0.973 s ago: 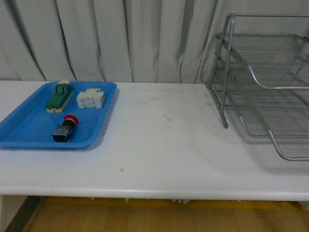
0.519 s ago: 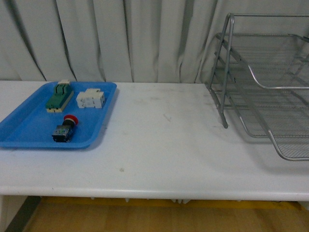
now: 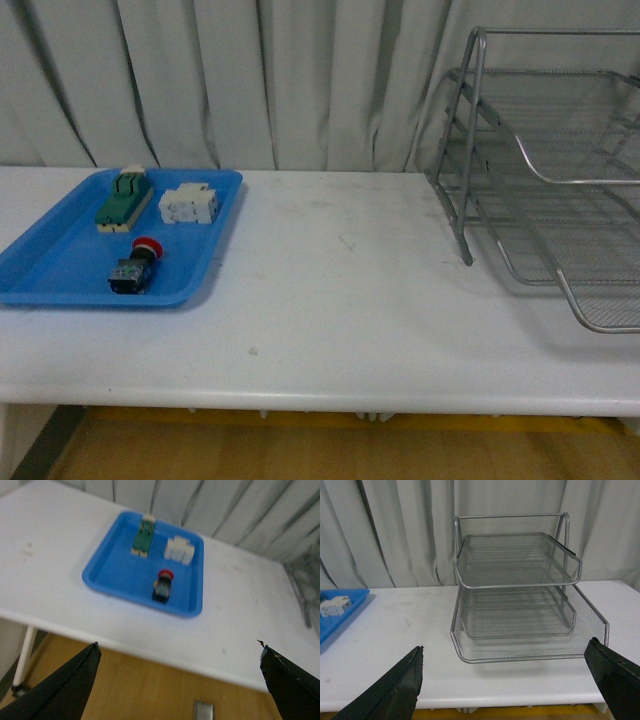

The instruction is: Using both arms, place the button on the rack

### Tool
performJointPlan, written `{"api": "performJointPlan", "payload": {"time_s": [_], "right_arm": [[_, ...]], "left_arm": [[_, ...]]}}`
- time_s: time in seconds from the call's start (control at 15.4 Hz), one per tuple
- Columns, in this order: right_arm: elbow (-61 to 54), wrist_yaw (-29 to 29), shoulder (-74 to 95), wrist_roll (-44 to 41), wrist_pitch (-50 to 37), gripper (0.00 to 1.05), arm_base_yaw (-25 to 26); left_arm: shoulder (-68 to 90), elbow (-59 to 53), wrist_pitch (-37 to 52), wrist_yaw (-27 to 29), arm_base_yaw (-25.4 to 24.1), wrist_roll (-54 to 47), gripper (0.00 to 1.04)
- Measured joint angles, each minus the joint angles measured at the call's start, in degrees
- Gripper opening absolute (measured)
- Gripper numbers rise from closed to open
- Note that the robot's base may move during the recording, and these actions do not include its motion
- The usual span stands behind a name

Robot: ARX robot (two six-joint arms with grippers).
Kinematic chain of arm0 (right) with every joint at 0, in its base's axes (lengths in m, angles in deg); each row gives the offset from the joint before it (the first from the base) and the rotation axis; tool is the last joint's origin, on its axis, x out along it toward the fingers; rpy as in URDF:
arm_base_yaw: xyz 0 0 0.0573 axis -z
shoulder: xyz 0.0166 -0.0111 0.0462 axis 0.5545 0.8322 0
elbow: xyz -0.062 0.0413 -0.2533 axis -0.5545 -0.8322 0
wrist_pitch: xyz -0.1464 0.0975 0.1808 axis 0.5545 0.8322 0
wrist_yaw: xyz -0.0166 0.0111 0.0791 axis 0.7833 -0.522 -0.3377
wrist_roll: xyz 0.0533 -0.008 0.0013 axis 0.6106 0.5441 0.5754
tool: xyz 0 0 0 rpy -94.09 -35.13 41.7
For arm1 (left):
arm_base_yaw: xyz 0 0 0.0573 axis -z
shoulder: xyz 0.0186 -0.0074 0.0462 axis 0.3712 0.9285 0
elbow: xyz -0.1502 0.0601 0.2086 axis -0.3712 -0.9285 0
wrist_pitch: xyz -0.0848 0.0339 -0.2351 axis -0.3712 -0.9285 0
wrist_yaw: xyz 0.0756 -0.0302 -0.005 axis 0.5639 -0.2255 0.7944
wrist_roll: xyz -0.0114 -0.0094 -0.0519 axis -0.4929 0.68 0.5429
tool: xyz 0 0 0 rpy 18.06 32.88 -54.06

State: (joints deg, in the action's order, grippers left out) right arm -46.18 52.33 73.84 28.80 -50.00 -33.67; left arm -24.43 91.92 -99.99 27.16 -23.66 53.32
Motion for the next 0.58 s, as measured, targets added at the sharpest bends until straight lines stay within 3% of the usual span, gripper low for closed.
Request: {"api": "performJointPlan", "payload": {"time_s": [0.13, 0.26, 0.58], "right_arm": [[0.00, 0.02, 0.00, 0.00, -0.02, 0.98, 0.00], [0.00, 0.02, 0.00, 0.00, -0.02, 0.98, 0.00], [0.00, 0.02, 0.00, 0.00, -0.02, 0.98, 0.00]], "left_arm": [[18.60, 7.19, 13.75, -5.35, -5.44, -1.07, 0.98], [39.23, 17.62, 20.31, -7.52, -4.57, -2.10, 0.98], [78.55, 46.84, 13.14, -5.44, 2.34, -11.41, 0.98]]}}
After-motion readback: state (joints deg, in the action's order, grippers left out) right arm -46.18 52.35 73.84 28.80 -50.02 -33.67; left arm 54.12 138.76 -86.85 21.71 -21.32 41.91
